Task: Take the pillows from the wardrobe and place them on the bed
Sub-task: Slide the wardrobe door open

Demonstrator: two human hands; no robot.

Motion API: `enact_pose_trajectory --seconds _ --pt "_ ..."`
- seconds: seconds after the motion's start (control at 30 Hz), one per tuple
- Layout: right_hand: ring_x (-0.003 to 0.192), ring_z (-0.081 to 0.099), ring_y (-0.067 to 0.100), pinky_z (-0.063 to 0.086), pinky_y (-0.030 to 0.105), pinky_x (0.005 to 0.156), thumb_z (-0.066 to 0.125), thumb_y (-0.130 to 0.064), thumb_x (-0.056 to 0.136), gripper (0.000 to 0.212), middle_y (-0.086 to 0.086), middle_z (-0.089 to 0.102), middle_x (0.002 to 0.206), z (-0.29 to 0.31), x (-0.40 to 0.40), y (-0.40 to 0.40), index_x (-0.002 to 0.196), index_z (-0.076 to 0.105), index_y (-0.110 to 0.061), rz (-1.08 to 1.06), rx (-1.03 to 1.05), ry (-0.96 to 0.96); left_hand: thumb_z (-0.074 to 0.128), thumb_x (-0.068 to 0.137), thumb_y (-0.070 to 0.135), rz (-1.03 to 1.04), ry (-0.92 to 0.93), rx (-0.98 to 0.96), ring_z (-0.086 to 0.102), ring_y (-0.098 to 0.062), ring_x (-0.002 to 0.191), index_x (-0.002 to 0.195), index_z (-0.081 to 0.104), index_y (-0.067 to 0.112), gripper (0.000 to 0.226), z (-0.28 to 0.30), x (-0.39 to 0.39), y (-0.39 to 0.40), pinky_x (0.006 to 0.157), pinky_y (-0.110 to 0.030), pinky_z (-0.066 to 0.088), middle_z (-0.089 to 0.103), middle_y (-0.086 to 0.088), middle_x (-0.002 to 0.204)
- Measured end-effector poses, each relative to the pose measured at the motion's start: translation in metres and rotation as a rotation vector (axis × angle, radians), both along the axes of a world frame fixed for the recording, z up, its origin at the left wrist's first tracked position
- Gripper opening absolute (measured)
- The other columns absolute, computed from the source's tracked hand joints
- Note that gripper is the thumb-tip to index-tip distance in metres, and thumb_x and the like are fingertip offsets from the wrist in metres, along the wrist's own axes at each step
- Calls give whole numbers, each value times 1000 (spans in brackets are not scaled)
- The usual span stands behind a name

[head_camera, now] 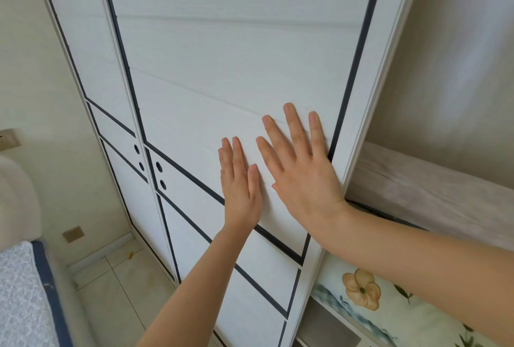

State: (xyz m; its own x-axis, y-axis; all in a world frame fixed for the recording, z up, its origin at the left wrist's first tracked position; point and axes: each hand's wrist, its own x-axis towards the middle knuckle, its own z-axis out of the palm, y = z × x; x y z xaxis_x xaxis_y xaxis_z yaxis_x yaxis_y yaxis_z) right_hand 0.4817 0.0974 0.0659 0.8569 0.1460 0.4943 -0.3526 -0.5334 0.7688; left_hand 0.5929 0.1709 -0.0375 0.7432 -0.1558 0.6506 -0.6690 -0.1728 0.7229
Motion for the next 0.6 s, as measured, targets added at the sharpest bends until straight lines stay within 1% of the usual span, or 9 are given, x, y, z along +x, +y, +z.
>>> enact_pose_trajectory --seconds 0.17,0.27,0.33,0.4,0.43,0.47,0.5,0.53,0.6 --pt "134 -26 61 -16 73 106 35 -61 92 95 28 -24 155 3 3 3 152 -13 -6 -6 8 3 23 107 38 -5 14 -6 -14 -8 151 154 -4 35 55 0 4 4 122 -31 -3 -9 6 167" --pt "134 -25 61 -16 73 106 33 -56 94 88 28 -22 156 5 2 8 153 -10 -6 -11 14 6 24 107 39 1 46 -7 -13 -5 151 156 -2 33 55 3 2 4 122 -29 -3 -8 7 167" --pt "134 -24 61 -17 73 105 34 -50 96 81 27 -18 158 7 0 11 154 -4 -7 -1 31 10 26 107 36 -2 55 -10 -11 -6 151 158 2 27 56 6 0 6 123 -32 -1 -5 5 168" --pt "137 -21 60 -17 73 105 36 -42 96 72 24 -7 161 10 -4 12 154 8 -10 52 67 36 27 108 34 -11 66 -41 -5 -6 152 159 10 21 55 9 -4 9 125 -37 5 2 3 168" --pt "140 -16 56 -15 70 108 36 -36 96 66 22 1 162 11 -6 12 154 14 -11 113 98 58 27 108 32 -11 75 -66 0 -6 152 158 16 18 53 10 -6 11 125 -38 9 8 2 167" --pt "144 -8 50 -8 66 113 34 -29 97 60 20 11 161 11 -9 12 153 20 -10 200 134 73 28 109 30 -4 91 -92 5 -4 152 157 22 17 51 12 -8 12 124 -38 13 14 2 166" --pt "146 2 45 2 60 118 32 -21 97 55 19 22 159 11 -11 13 151 27 -9 303 172 74 30 109 29 3 118 -117 10 -1 150 156 28 17 48 13 -11 14 124 -38 17 21 3 165" --pt "147 12 41 12 54 119 32 -16 97 51 17 34 155 10 -15 13 147 36 -7 402 207 62 32 109 29 5 153 -141 15 3 148 153 35 18 46 13 -15 15 123 -38 21 27 4 163" --pt "142 32 35 29 46 115 41 -15 97 40 13 56 138 5 -25 11 133 55 -4 561 243 24 40 107 29 2 214 -209 28 4 144 146 48 22 40 10 -27 16 119 -38 30 41 6 156"
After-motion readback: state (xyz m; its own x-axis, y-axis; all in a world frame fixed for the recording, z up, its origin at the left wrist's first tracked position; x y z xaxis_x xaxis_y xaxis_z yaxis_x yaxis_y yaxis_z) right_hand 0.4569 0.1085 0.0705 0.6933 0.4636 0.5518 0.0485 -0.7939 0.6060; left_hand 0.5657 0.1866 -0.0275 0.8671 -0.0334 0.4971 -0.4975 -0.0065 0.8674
